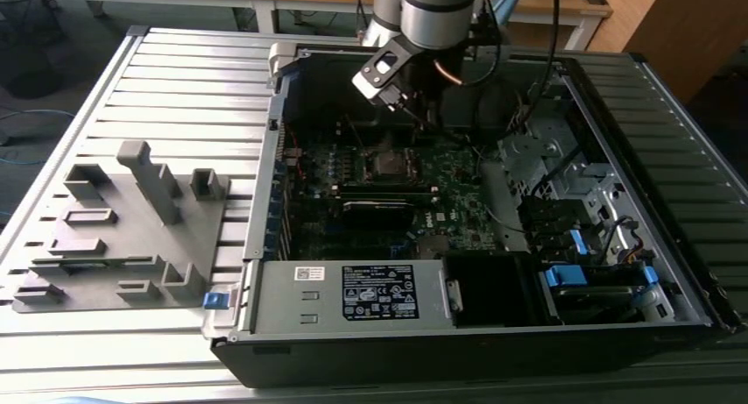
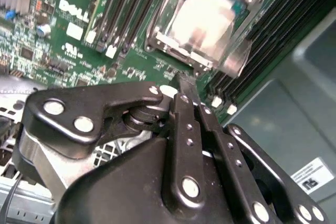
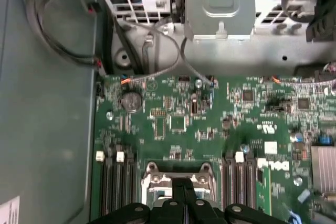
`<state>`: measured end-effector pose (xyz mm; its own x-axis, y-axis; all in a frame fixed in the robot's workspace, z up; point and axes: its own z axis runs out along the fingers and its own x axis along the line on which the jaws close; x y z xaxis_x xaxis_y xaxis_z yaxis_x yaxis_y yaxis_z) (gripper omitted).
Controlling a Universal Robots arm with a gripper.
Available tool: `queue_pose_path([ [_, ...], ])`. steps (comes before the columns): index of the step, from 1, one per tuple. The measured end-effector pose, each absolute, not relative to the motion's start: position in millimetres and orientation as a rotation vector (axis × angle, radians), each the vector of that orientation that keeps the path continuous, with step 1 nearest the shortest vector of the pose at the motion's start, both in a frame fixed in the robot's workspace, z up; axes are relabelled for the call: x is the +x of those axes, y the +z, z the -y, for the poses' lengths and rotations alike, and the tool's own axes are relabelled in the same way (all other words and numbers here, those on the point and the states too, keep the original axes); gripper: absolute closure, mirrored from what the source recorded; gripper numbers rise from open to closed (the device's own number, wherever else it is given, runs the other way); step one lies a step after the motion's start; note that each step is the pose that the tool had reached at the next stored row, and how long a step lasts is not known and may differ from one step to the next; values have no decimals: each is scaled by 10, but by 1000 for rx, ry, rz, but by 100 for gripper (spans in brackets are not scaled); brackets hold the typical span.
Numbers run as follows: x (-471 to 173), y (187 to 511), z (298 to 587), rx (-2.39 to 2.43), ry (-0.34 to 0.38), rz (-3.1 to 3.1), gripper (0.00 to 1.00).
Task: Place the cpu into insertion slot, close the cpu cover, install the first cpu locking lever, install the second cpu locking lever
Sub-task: 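Close the cpu cover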
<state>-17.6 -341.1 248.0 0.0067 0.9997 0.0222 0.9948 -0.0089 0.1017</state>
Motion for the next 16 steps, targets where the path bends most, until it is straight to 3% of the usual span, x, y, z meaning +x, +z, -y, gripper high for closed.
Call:
queue_pose_path([
  [7, -177, 2478, 3412, 2191, 130, -2173, 89],
  [16, -178, 2436, 3412, 2238, 33, -2218, 89],
])
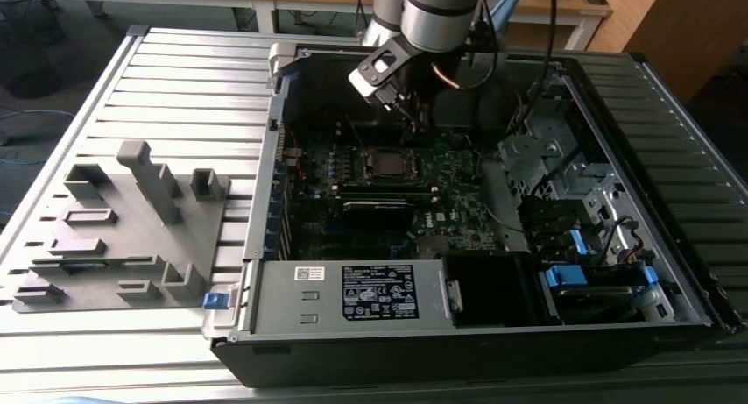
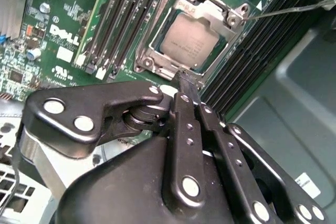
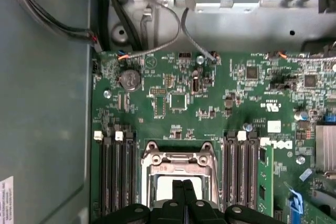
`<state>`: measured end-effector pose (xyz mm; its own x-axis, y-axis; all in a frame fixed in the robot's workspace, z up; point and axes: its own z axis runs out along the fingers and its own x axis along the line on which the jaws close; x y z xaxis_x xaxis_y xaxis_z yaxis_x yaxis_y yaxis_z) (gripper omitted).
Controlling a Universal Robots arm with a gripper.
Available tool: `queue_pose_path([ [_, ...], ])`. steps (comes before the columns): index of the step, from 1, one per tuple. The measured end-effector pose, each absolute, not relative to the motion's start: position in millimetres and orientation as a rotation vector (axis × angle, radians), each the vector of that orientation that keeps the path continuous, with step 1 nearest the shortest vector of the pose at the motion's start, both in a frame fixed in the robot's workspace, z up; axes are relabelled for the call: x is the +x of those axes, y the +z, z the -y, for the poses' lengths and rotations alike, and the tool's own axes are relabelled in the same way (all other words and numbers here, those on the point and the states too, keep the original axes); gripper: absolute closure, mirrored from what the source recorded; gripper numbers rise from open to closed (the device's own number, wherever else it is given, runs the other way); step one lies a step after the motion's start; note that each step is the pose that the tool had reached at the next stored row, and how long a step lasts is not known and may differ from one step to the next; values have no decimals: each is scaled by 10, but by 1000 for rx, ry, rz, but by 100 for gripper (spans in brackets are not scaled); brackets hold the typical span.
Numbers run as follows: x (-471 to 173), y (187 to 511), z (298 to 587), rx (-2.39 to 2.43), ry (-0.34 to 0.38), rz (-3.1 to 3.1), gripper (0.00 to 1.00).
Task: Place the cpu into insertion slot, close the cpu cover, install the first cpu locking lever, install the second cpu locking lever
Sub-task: 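Close the cpu cover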
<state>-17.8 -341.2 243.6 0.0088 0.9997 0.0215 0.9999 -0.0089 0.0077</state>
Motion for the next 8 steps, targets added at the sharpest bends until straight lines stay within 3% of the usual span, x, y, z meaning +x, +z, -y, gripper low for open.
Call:
queue_pose_path([
  [8, -201, 2383, 3412, -2218, -17, 2198, 89],
])
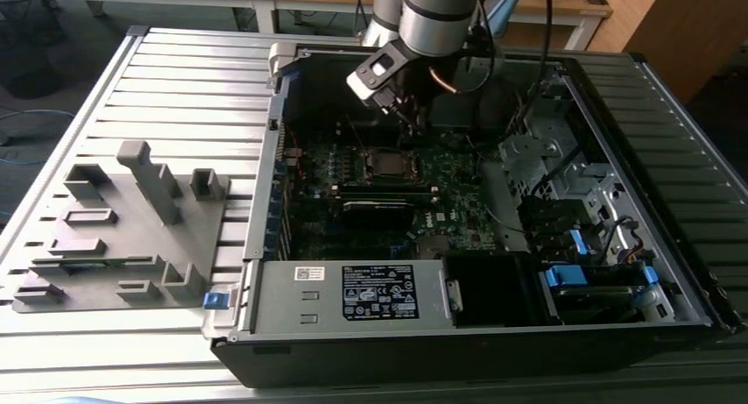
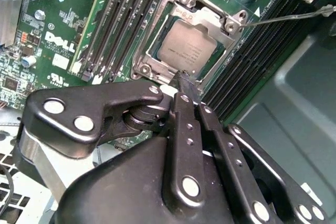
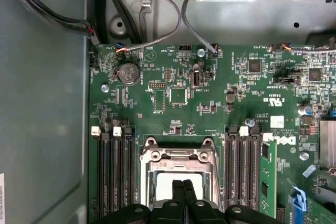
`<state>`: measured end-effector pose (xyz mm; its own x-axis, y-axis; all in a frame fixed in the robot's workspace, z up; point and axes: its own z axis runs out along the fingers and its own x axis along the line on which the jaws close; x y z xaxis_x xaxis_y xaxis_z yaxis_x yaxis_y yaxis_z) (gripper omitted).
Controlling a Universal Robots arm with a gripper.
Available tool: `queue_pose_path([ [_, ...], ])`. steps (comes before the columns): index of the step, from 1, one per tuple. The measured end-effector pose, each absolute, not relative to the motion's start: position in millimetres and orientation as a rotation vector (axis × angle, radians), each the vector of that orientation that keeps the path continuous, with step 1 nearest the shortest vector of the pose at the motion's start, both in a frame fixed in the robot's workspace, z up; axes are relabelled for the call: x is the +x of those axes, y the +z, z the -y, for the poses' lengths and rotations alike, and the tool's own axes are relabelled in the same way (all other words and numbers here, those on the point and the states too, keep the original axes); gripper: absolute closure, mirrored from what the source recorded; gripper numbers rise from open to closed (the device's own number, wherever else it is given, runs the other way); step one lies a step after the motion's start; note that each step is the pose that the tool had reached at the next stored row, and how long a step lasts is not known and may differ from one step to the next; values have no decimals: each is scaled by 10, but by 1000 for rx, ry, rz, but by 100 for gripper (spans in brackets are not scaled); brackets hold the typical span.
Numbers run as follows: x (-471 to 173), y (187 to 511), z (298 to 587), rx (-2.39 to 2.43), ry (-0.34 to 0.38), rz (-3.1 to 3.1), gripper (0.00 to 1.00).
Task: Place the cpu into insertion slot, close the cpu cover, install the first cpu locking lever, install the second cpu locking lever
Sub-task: 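Close the cpu cover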
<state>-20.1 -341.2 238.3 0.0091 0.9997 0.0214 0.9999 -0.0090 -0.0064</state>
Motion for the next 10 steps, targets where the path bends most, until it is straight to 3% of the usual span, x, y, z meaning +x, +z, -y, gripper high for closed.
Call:
queue_pose_path([
  [10, -286, 2357, 3412, -2215, -17, 2200, 89],
])
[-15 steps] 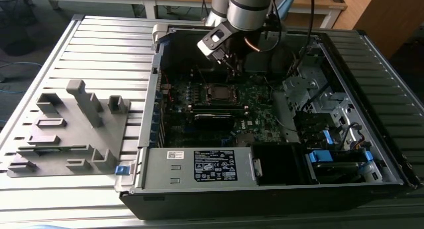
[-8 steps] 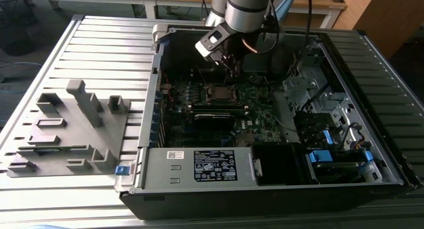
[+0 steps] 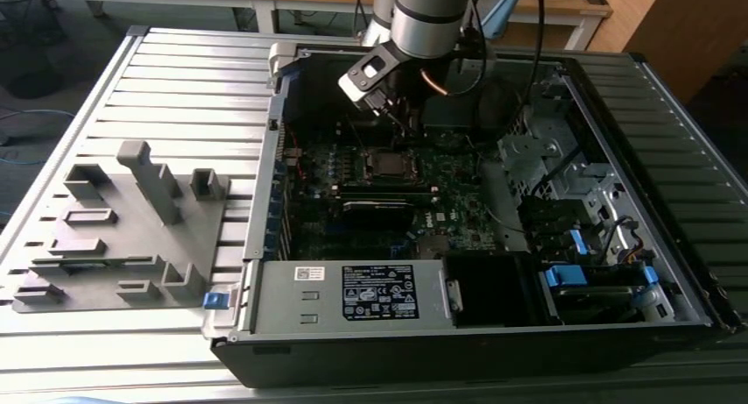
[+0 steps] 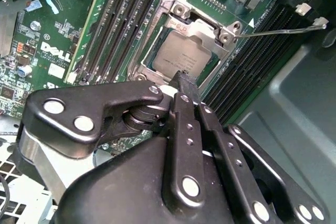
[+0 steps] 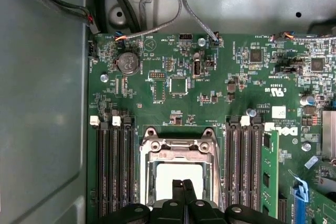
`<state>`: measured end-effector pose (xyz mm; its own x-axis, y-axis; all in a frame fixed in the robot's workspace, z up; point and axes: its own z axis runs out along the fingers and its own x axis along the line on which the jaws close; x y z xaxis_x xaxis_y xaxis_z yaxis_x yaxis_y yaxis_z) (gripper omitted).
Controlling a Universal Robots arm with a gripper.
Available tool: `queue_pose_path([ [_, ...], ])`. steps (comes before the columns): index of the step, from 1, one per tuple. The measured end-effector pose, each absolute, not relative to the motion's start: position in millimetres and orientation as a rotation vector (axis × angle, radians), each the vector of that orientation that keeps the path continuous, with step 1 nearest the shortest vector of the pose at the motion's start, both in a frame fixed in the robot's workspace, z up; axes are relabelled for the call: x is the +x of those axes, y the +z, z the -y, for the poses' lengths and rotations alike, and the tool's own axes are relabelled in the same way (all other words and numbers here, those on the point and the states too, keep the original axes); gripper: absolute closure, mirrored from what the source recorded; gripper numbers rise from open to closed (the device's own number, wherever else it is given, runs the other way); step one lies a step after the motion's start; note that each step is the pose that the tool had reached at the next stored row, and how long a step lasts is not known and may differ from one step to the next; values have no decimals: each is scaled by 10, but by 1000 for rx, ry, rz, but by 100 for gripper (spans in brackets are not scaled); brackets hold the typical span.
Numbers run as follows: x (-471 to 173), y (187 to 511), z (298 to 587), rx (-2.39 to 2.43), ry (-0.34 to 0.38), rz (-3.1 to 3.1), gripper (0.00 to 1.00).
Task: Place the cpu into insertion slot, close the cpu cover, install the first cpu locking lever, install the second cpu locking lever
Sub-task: 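Close the cpu cover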
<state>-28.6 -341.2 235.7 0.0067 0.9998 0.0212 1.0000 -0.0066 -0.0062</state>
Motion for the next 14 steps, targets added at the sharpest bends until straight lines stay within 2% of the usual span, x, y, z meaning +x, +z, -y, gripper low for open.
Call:
queue_pose_path([
  [14, -288, 2350, 3412, -2060, -15, 2346, 89],
])
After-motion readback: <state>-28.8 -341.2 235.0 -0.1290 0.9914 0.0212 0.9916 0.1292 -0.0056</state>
